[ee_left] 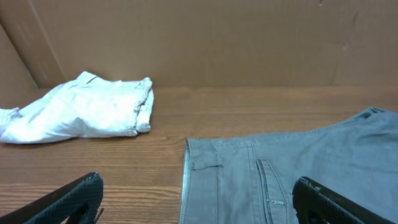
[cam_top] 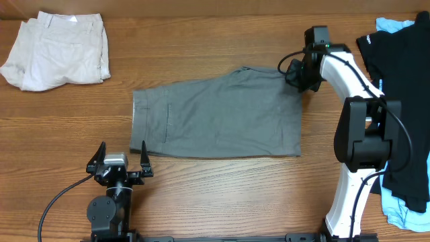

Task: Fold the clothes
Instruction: 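Release the shorts and lift the right gripper at the top right corner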

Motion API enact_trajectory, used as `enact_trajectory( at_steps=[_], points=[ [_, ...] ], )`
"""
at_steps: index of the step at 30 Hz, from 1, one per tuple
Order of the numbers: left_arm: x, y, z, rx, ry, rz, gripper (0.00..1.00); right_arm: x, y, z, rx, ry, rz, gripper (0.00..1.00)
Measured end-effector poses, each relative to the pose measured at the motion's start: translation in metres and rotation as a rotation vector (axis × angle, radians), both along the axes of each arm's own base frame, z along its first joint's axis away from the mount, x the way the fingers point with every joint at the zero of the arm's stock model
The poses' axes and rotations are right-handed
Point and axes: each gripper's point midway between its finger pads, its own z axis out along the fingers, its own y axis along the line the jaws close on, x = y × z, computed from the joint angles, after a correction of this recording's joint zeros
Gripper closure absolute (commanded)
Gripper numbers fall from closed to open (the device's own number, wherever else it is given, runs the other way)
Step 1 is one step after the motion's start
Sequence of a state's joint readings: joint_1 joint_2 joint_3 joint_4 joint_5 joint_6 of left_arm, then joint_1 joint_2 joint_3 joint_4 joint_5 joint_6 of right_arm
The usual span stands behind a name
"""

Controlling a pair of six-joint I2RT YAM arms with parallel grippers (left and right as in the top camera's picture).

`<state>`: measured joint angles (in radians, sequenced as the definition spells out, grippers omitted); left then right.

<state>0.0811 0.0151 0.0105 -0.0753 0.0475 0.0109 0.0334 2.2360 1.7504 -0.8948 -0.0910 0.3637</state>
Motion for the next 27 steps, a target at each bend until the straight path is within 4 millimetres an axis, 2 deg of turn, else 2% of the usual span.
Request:
enact_trajectory(
  at_steps=[9, 11, 13, 16, 24, 27],
  points=[
    [0.0, 0.0, 0.0, 0.0, 0.0, 0.0, 0.0, 0.006, -0.001, 0.094, -0.01, 0.0, 0.009, 0.79],
    [0.0, 0.0, 0.0, 0.0, 0.0, 0.0, 0.0, 0.001, -0.001, 0.104, -0.01, 0.014, 0.012, 0.79],
    [0.0, 0.0, 0.0, 0.0, 0.0, 0.0, 0.0, -0.012, 0.0, 0.102, -0.008, 0.068, 0.013, 0.78],
    [0.0, 0.0, 0.0, 0.0, 0.0, 0.0, 0.0, -0.028, 0.0, 0.09, -0.009, 0.137, 0.014, 0.78],
    [0.0, 0.0, 0.0, 0.0, 0.0, 0.0, 0.0, -0.039, 0.004, 0.023, 0.002, 0.186, 0.026, 0.79],
    [0.0, 0.0, 0.0, 0.0, 0.0, 0.0, 0.0, -0.04, 0.005, 0.008, 0.008, 0.18, 0.027, 0.79]
  ],
)
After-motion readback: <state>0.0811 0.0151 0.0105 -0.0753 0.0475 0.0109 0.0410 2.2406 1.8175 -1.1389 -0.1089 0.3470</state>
